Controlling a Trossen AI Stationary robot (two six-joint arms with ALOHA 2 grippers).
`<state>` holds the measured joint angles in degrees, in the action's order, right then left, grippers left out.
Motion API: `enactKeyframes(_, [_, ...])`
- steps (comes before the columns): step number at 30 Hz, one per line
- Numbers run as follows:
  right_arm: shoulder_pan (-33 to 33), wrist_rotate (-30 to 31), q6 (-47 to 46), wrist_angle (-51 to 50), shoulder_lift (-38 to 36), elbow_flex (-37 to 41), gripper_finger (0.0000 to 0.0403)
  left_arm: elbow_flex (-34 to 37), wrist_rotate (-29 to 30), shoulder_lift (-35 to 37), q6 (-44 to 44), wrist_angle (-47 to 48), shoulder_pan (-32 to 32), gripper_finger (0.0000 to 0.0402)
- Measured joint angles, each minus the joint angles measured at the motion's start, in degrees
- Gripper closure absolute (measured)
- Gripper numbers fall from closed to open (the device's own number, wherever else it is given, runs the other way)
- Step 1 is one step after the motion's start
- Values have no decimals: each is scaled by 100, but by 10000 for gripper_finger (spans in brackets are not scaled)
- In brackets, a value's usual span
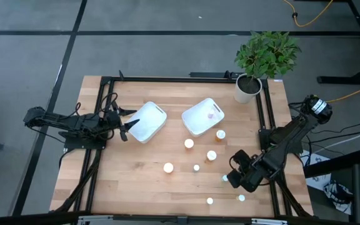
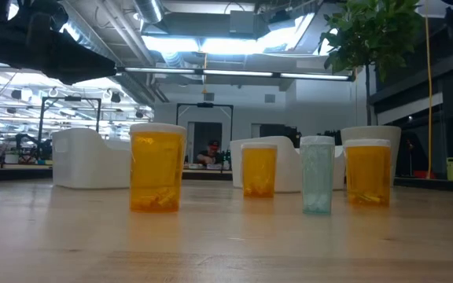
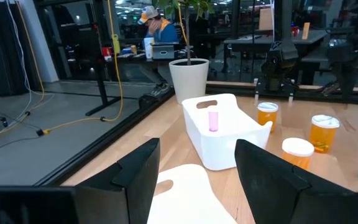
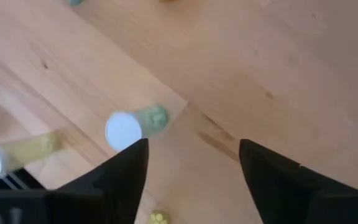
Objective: Pick and place medicine bottles into bin by pill shape (circle, oval)
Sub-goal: Put the orange capsule bottle into the left white bin
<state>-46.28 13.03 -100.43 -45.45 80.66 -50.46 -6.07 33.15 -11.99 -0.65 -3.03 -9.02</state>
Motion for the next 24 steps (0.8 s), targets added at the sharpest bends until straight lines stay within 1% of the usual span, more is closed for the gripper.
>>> enactKeyframes(3, [9, -27, 3, 11, 0, 0, 131, 0, 0, 0, -2, 1, 0, 198])
enactKeyframes(5, [4, -56, -4, 49, -2, 0, 127, 0, 0, 0, 10, 1, -2, 198])
enactKeyframes(8, [6, -20, -10, 227, -2, 0, 126, 0, 0, 0, 164, -1, -1, 198])
enactKeyframes(11, [26, 260, 37, 610, -4, 0, 125, 0, 0, 0, 200, -1, -2, 198])
enactKeyframes(13, [56, 326, 48, 737, -7, 0, 125, 0, 0, 0, 176, -1, -2, 198])
enactKeyframes(19, [80, 359, 66, 721, -6, 0, 125, 0, 0, 0, 193, -1, -1, 198])
enactKeyframes(24, [80, 561, 314, 747, 28, 0, 125, 0, 0, 0, 313, 1, -1, 198])
